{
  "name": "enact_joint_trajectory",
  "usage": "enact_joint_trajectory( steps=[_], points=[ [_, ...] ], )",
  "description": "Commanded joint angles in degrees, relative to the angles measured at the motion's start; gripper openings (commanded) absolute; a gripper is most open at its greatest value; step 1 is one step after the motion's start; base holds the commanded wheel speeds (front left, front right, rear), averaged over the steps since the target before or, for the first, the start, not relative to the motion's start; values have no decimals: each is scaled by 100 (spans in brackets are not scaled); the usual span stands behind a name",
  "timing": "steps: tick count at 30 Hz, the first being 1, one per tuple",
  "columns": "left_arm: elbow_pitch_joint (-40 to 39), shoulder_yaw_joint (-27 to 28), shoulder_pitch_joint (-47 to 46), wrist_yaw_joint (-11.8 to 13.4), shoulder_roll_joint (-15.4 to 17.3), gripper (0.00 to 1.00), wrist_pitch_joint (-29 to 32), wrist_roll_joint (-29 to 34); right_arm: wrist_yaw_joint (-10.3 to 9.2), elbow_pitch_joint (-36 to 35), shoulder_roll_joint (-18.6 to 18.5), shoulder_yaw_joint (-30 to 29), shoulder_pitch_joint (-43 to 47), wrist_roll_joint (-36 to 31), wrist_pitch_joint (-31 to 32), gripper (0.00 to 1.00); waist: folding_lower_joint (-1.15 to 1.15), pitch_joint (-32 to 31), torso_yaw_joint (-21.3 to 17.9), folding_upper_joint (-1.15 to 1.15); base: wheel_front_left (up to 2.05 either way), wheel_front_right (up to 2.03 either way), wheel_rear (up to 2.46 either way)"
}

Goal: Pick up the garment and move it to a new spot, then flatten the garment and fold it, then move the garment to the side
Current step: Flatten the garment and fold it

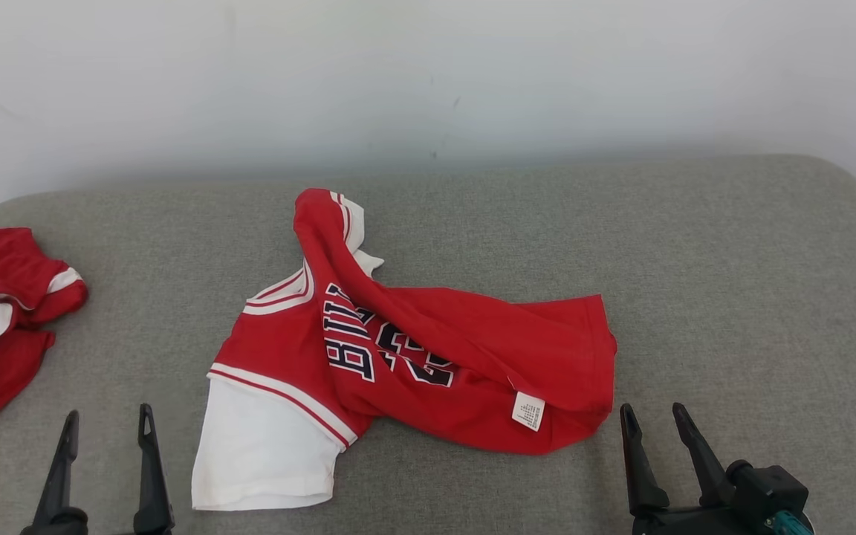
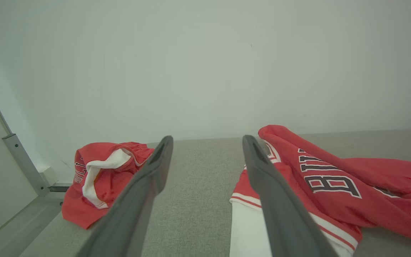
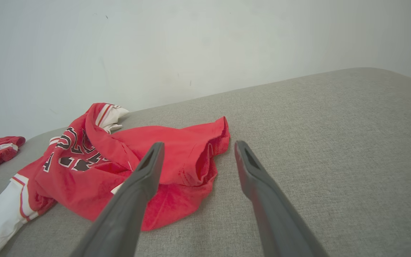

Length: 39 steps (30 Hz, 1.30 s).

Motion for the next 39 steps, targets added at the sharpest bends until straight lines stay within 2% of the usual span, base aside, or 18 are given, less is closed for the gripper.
enact_joint_trajectory(
  steps=[1, 10, 15, 30, 35, 36, 38, 39],
  points=[
    [-26, 79, 105, -45, -32, 100, -18, 96, -13, 10, 11, -11, 68, -53, -29, 100, 1, -15, 27, 0, 0, 0, 0],
    [127, 218, 276, -527, -143, 100, -18, 504, -14, 186, -23, 99, 73, -93, -29, 100, 1, -162, 98, 0, 0, 0, 0],
    [283, 265, 261, -702, -282, 100, -18, 601, -14, 416, -133, 200, -53, -135, 23, 100, 1, -227, 133, 0, 0, 0, 0],
    [658, 345, 115, -958, -529, 100, -18, 873, -14, 1368, -673, 614, -851, -49, 445, 100, 1, -287, 320, 0, 0, 0, 0],
    [703, 363, 92, -1012, -603, 100, -18, 896, -14, 1803, -736, 834, -1058, 83, 509, 100, 1, -276, 377, 0, 0, 0, 0],
    [706, 381, 80, -1029, -627, 100, -18, 871, -14, 1890, -748, 867, -1096, 111, 494, 96, 1, -273, 387, 0, 0, 0, 0],
    [718, 403, 61, -1053, -649, 100, -18, 869, -14, 2099, -766, 973, -1192, 165, 510, 44, 1, -262, 399, 0, 0, 0, 0],
    [722, 410, 52, -1062, -662, 100, -18, 878, -14, 2184, -786, 1003, -1270, 196, 474, 39, 1, -255, 403, 0, 0, 0, 0]
  ],
)
